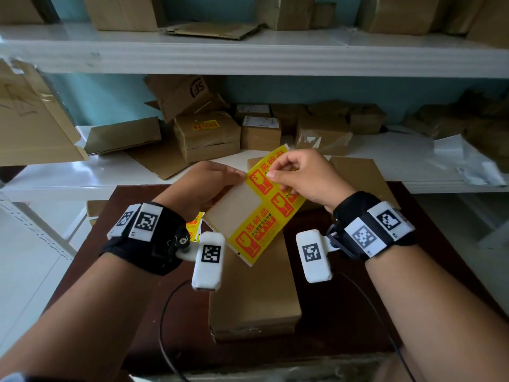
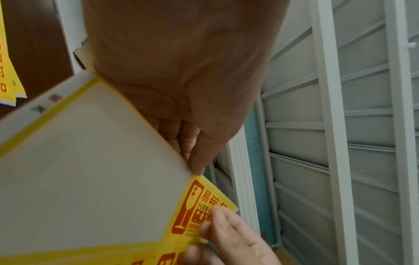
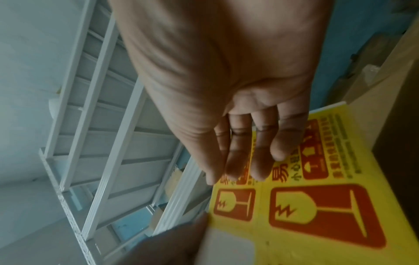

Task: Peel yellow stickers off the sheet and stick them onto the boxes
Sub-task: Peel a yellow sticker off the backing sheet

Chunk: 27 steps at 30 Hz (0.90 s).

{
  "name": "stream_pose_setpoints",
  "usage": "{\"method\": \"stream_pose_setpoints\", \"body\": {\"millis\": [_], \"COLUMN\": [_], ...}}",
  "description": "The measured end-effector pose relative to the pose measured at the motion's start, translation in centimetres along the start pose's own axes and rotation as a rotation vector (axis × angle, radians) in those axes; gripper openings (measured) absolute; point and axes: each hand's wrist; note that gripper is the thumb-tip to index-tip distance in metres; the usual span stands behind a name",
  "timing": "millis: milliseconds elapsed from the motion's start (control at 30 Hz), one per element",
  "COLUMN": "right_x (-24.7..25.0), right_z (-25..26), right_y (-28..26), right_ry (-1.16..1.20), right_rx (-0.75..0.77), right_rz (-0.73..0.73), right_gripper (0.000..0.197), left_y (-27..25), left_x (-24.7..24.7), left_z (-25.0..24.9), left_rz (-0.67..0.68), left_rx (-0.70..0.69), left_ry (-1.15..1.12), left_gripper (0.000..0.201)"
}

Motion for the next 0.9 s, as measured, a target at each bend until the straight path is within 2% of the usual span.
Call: {"method": "stream_pose_setpoints", "body": {"millis": [100, 367, 633, 900], "right_x": [-0.7, -1.5, -1.6, -1.3], "right_z": [0.0, -0.3, -0.6, -0.3], "right_y": [-0.2, -0.3, -0.2, -0.4], "right_ry": [-0.019, -0.011, -0.003, -0.005], "right_rx": [0.021, 0.022, -0.003, -0.008], "right_rz": [0.004, 0.011, -0.002, 0.011], "right_gripper": [0.008, 0.008, 0.010, 0.014], "left_y": [-0.2, -0.9, -0.9, -0.5], "left_x": [-0.3, -0.7, -1.3, -1.2], "left_z": [0.1, -0.1, 0.0, 0.2], "left_rz": [0.047, 0.133, 0.128, 0.127], "left_rx": [0.008, 0.006, 0.003, 0.014], "left_ry": [-0.045, -0.082, -0.102, -0.091], "left_gripper": [0.025, 0.024, 0.032, 0.029]}}
Point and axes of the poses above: each hand's wrist, its own y-axis towards the middle knuckle, its own x-axis out of the back of the hand, z = x × y, and after that the axes turned 15 degrees about -z, right-handed
